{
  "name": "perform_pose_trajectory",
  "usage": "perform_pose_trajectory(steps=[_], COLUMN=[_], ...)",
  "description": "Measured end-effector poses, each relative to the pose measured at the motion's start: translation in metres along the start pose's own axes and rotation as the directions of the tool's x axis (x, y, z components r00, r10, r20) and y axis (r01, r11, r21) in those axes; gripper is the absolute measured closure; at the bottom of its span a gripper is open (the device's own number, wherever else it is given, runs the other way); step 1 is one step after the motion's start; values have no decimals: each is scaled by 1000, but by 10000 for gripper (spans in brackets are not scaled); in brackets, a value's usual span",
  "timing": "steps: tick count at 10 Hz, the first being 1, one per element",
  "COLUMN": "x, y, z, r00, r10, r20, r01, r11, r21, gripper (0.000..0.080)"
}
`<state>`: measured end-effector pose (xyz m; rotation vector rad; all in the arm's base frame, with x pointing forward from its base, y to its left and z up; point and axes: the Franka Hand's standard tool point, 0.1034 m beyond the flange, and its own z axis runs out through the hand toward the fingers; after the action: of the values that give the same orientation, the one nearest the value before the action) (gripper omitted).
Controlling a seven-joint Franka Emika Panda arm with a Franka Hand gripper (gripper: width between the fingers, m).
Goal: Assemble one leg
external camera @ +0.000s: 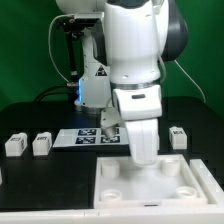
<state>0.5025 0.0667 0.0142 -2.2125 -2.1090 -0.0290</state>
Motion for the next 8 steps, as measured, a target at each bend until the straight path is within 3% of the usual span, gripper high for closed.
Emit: perform_pose_trajectory(steps=[2,6,7,8], x=[3,3,2,2], y=[1,1,1,1], z=[0,0,1,1], r00=[1000,1000,1000,1000], r10=[14,3,4,5], r20=[10,17,17,17], r01=[-14,-4,-5,-6], r11=[999,999,999,999], r21=[43,49,51,51], gripper=[735,735,605,605])
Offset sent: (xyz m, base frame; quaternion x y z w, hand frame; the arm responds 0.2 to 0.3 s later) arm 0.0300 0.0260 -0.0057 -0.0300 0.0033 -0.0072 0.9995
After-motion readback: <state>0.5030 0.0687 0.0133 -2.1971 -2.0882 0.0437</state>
